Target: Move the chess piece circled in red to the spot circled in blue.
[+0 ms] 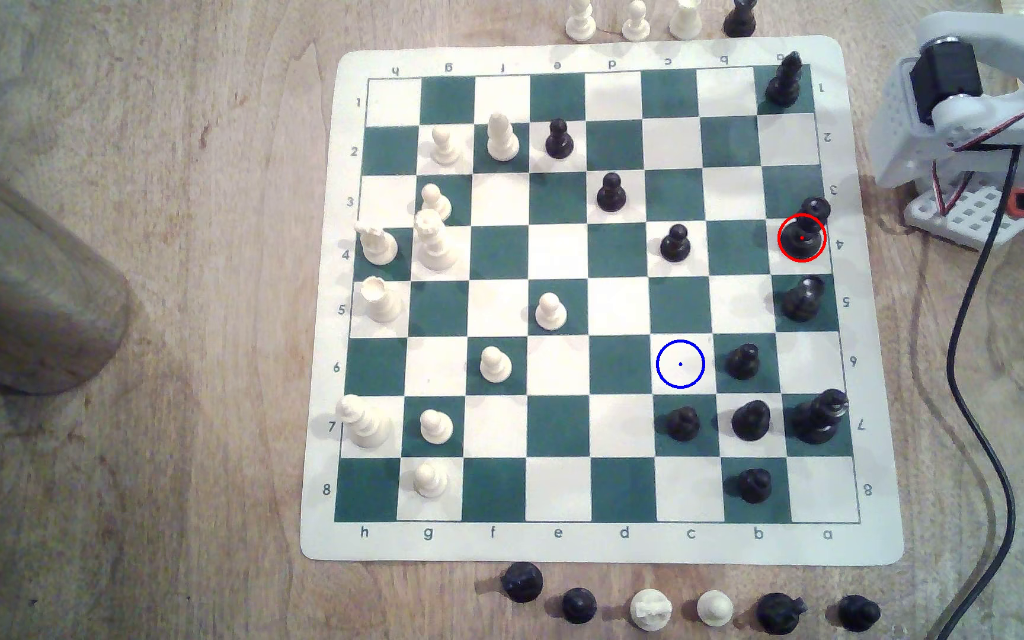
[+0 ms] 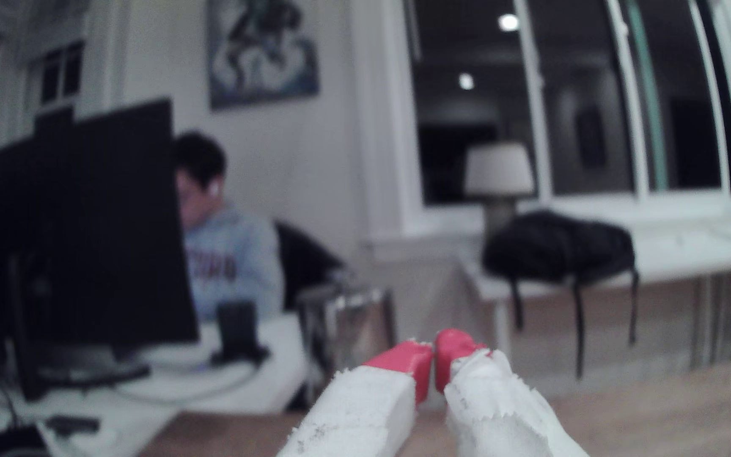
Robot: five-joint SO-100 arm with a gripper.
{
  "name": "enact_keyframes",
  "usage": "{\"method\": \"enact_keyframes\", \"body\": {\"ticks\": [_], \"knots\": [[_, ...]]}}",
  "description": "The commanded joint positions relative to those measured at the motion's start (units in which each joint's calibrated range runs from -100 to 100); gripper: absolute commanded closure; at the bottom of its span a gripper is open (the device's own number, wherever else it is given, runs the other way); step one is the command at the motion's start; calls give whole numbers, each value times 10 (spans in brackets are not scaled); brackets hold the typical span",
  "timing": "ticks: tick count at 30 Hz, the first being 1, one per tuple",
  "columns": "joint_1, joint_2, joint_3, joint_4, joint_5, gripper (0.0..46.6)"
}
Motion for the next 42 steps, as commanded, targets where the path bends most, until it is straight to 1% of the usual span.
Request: {"method": "enact_keyframes", "body": {"ticks": [1,3,4,5,6,7,10,12,15,16,17,18,21,23,25,26,27,28,29,30,31,34,35,37,38,40,42], "knots": [[-20,0,-73,169,3,457],[-23,0,-77,218,3,431],[-28,0,-92,276,-2,407],[-29,0,-98,307,2,405],[-26,0,-98,331,12,393],[-20,0,-98,350,17,387],[-2,18,-92,442,12,403],[11,21,-69,473,-8,397],[10,28,-46,498,-30,382],[4,35,-43,506,-37,381],[-16,50,-43,522,-43,380],[-27,55,-43,529,-45,377],[-75,78,-40,555,-45,363],[-117,102,-32,574,-44,337],[-128,123,-32,580,-42,324],[-140,130,-24,583,-30,321],[-146,125,-19,583,-25,330],[-153,123,-11,579,-24,338],[-160,123,-4,572,-24,333],[-164,125,4,565,-23,319],[-160,130,22,549,-18,297],[-147,136,48,535,-6,278],[-138,130,69,524,-4,257],[-134,113,96,510,-4,239],[-133,111,105,507,-4,239],[-142,117,125,502,-5,260],[-149,126,125,501,-5,269]]}}
